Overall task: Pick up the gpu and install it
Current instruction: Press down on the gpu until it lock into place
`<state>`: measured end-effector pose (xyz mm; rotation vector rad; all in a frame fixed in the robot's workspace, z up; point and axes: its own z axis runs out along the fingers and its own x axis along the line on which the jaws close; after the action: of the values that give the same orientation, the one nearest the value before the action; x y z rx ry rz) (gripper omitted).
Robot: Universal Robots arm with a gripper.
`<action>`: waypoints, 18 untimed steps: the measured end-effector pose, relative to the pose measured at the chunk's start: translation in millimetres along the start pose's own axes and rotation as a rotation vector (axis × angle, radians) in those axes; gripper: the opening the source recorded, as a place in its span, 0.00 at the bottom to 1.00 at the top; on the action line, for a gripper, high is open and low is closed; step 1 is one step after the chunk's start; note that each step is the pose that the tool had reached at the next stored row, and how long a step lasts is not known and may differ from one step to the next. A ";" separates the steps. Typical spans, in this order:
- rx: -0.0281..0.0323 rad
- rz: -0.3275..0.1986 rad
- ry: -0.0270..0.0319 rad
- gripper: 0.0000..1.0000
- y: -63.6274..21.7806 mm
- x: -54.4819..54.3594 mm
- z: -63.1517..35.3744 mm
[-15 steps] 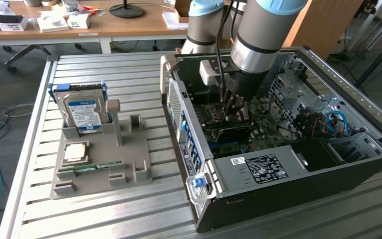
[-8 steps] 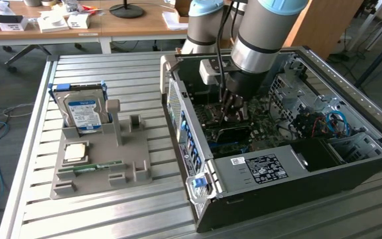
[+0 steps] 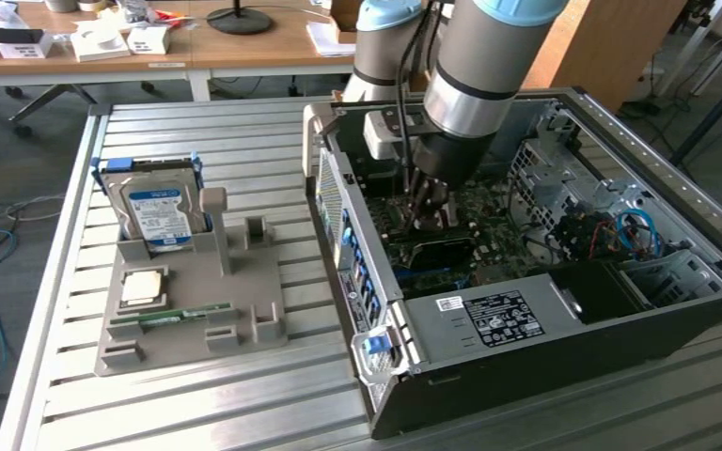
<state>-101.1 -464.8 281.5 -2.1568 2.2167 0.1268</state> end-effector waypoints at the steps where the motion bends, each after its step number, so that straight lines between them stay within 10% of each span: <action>1: 0.0000 0.000 0.0000 0.11 1.8 0.0 0.0; 18: 0.0009 0.000 -0.0034 0.11 18.7 0.5 0.4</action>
<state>-119.8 -464.8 281.5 -2.1548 2.2142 0.1293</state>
